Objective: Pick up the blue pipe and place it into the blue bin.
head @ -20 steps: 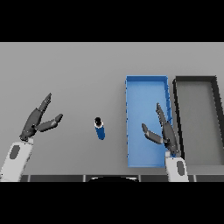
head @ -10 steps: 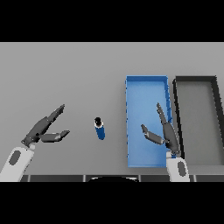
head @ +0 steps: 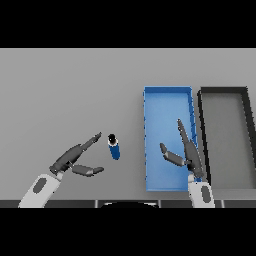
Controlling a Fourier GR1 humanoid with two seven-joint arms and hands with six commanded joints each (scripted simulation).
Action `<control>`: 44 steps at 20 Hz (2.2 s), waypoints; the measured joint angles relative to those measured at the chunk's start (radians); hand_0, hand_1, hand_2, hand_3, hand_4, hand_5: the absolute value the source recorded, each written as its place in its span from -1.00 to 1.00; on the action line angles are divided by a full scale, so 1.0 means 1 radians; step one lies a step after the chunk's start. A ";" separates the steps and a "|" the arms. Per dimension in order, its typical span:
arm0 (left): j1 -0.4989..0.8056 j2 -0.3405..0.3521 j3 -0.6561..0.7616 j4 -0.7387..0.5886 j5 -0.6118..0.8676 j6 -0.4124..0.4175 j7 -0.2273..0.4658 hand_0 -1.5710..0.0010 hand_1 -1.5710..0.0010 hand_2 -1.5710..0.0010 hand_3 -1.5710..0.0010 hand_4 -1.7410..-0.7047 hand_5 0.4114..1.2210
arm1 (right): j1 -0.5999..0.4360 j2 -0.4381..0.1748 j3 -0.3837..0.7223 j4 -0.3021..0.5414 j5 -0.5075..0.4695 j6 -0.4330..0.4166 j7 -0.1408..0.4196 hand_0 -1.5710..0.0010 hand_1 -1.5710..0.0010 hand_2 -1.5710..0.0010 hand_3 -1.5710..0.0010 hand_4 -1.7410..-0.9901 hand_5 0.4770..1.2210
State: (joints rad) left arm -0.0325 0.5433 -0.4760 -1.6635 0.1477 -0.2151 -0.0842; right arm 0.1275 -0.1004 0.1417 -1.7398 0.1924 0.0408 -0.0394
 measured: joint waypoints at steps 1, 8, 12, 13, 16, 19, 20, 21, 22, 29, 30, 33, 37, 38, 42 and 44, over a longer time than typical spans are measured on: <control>-0.013 -0.032 -0.018 0.020 -0.017 0.007 0.018 1.00 1.00 1.00 1.00 0.06 -0.87 | -0.001 0.005 0.006 -0.005 0.000 0.003 0.009 1.00 1.00 1.00 1.00 0.36 -0.61; -0.100 -0.175 -0.054 0.181 -0.039 -0.001 0.018 1.00 1.00 1.00 1.00 0.10 -0.87 | 0.013 -0.006 -0.006 -0.010 -0.005 0.003 -0.002 1.00 1.00 1.00 1.00 0.42 -0.65; -0.172 -0.227 -0.077 0.257 -0.089 0.005 0.027 1.00 1.00 1.00 1.00 0.14 -0.83 | 0.020 -0.002 -0.007 -0.017 -0.004 -0.002 -0.012 1.00 1.00 1.00 1.00 0.44 -0.65; -0.168 -0.244 -0.076 0.269 -0.071 -0.010 -0.012 1.00 1.00 1.00 1.00 0.10 -0.79 | 0.010 -0.007 -0.010 -0.014 -0.005 -0.001 0.002 1.00 1.00 1.00 1.00 0.43 -0.65; -0.181 -0.286 -0.067 0.305 -0.050 -0.012 -0.042 1.00 1.00 0.95 0.99 -0.03 -0.64 | 0.020 -0.001 -0.010 -0.015 -0.011 0.000 0.009 1.00 1.00 1.00 1.00 0.43 -0.66; -0.195 -0.327 -0.058 0.333 -0.043 0.008 -0.044 0.87 0.66 0.54 0.72 -0.18 -0.41 | 0.025 -0.009 -0.019 -0.012 -0.011 -0.003 0.004 1.00 1.00 1.00 1.00 0.45 -0.66; -0.190 -0.340 -0.061 0.333 -0.043 0.017 -0.041 0.63 0.42 0.31 0.38 -0.23 -0.13 | 0.031 -0.007 -0.016 -0.010 -0.017 0.005 -0.002 1.00 1.00 1.00 1.00 0.44 -0.66; -0.184 -0.350 -0.052 0.331 -0.016 0.010 -0.047 0.36 0.14 0.07 0.10 -0.37 0.10 | 0.032 -0.003 -0.014 -0.021 -0.019 0.003 -0.005 1.00 1.00 1.00 1.00 0.45 -0.66; -0.186 -0.368 -0.051 0.334 -0.011 0.021 -0.028 0.09 -0.09 -0.15 -0.12 -0.49 0.28 | 0.025 -0.007 -0.019 -0.014 -0.018 0.002 -0.001 1.00 1.00 1.00 1.00 0.45 -0.66; -0.183 -0.371 -0.099 0.334 -0.059 0.043 -0.106 -0.77 -0.81 -0.82 -0.72 -0.88 0.85 | 0.022 -0.005 -0.011 -0.018 -0.016 0.006 0.002 1.00 1.00 1.00 1.00 0.46 -0.67; -0.169 -0.363 -0.099 0.308 -0.053 0.046 -0.116 -0.82 -0.85 -0.86 -0.76 -0.91 0.88 | 0.009 -0.005 -0.017 -0.007 -0.020 0.004 0.014 1.00 1.00 1.00 1.00 0.47 -0.67; -0.177 -0.384 -0.094 0.251 -0.042 0.077 -0.121 -0.91 -0.92 -0.93 -0.83 -0.95 0.94 | 0.014 -0.003 -0.012 -0.002 -0.015 0.006 -0.007 1.00 1.00 1.00 1.00 0.48 -0.66; -0.197 -0.395 -0.104 0.170 -0.020 0.071 -0.102 -0.96 -0.97 -0.97 -0.87 -0.98 0.97 | 0.018 -0.014 -0.021 0.005 -0.005 -0.001 -0.019 1.00 1.00 1.00 1.00 0.54 -0.66; -0.197 -0.391 -0.110 0.144 -0.018 0.067 -0.089 -0.97 -0.97 -0.98 -0.88 -0.98 0.98 | 0.008 -0.015 -0.022 0.005 -0.007 -0.001 -0.015 1.00 1.00 1.00 1.00 0.56 -0.67; -0.222 -0.394 -0.123 0.087 -0.022 0.080 0.003 -0.99 -0.99 -0.99 -0.90 -0.99 0.99 | 0.010 -0.021 -0.027 -0.003 -0.003 -0.005 -0.021 1.00 1.00 1.00 1.00 0.61 -0.66; -0.225 -0.392 -0.124 0.073 -0.022 0.082 0.026 -0.99 -0.99 -0.99 -0.90 -1.00 0.99 | 0.023 -0.034 -0.036 -0.018 -0.013 0.000 -0.037 1.00 1.00 1.00 1.00 0.63 -0.66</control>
State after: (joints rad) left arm -0.2576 0.1516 -0.6001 -1.5906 0.1257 -0.1334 -0.0579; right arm 0.1505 -0.1343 0.1057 -1.7581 0.1796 0.0411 -0.0766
